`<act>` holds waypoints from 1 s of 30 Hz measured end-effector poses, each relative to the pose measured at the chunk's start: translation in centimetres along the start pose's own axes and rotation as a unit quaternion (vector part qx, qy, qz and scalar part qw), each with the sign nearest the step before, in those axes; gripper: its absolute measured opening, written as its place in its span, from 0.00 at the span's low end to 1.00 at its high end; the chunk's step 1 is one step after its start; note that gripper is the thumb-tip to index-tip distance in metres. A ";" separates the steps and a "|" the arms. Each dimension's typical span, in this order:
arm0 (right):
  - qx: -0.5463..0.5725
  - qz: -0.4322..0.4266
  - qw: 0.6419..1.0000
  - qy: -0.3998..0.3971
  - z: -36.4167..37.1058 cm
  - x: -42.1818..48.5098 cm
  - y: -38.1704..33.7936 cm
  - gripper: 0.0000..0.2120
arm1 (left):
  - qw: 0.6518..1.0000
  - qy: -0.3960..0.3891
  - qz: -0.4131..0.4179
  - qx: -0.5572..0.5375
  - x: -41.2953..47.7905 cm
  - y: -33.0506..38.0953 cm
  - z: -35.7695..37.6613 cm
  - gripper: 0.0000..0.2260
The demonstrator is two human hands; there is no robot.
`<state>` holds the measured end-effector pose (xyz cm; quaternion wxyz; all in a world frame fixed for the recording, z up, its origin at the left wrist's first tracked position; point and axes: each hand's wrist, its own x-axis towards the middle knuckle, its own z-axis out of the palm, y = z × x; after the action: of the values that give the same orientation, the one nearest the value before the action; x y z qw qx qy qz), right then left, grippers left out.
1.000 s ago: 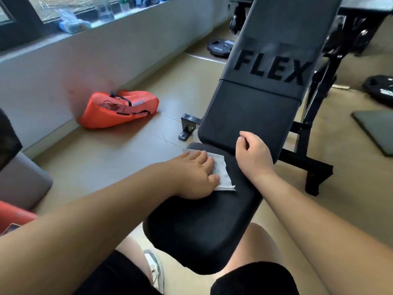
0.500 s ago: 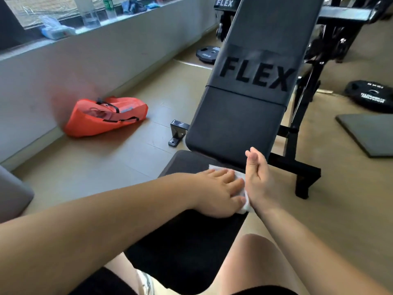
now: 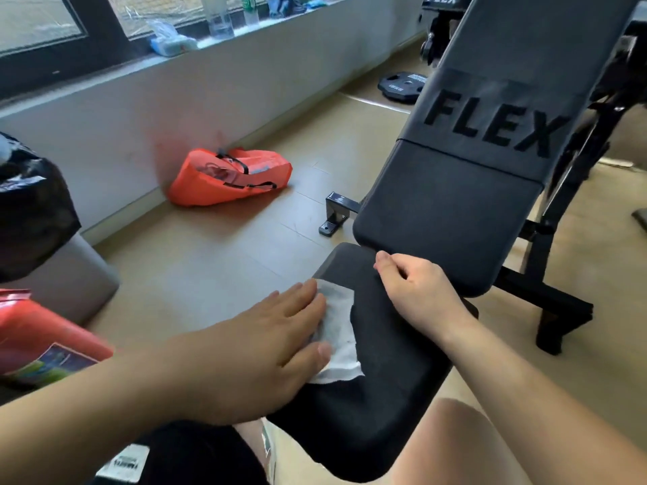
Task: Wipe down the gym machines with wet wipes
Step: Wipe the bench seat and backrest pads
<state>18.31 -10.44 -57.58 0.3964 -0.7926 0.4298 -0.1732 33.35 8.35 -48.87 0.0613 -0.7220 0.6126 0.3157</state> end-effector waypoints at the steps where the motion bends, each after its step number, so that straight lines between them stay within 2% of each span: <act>1: -0.004 -0.007 1.000 -0.004 0.0 -0.1 0.1 0.25 | 1.000 0.000 -0.010 -0.019 0.6 -0.3 -0.2 0.29; 6: -0.034 -0.051 0.998 -0.029 0.7 0.1 -0.5 0.14 | 0.982 0.003 -0.068 -0.174 9.1 -1.1 -2.2 0.32; 8: -0.011 -0.031 0.999 -0.025 0.7 0.4 -0.3 0.12 | 0.978 0.015 -0.062 -0.201 11.5 -2.0 -2.0 0.31; 11: 0.031 0.005 0.999 -0.017 0.4 0.6 0.2 0.13 | 0.966 0.017 -0.047 -0.254 11.8 -2.7 -1.1 0.30; 14: 0.041 -0.003 0.999 -0.013 0.2 0.6 0.5 0.12 | 0.955 0.024 -0.037 -0.292 8.0 -1.8 -1.0 0.30; 17: 0.028 0.007 0.999 -0.023 0.3 0.7 0.5 0.14 | 0.975 0.015 -0.010 -0.220 1.6 -1.0 -0.3 0.31; 20: 0.046 0.015 0.999 -0.024 0.2 0.8 0.3 0.17 | 0.999 0.030 -0.006 -0.044 -2.8 0.3 1.1 0.33; 22: 0.102 0.014 0.994 0.027 0.0 0.5 0.4 0.19 | 0.996 0.038 0.020 0.076 -3.2 1.9 1.4 0.37; 24: 0.186 0.016 0.973 0.138 -0.2 0.0 0.5 0.18 | 0.987 0.047 0.068 0.140 -1.4 3.7 1.1 0.34; 26: 0.284 0.039 0.934 0.215 -0.9 -0.7 0.9 0.13 | 0.978 0.037 0.120 0.166 1.9 5.5 1.1 0.32; 28: 0.320 0.061 0.916 0.234 -2.4 -1.6 2.1 0.11 | 0.975 -0.005 0.128 0.182 6.3 7.7 1.5 0.34; 30: 0.285 0.083 0.927 0.231 -4.3 -2.5 3.6 0.12 | 0.972 -0.035 0.104 0.207 10.5 9.8 2.0 0.36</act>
<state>12.27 -11.58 -57.56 0.5083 -0.5459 0.5061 -0.4329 24.06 -1.98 -53.16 0.1978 -0.6144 0.7338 0.2123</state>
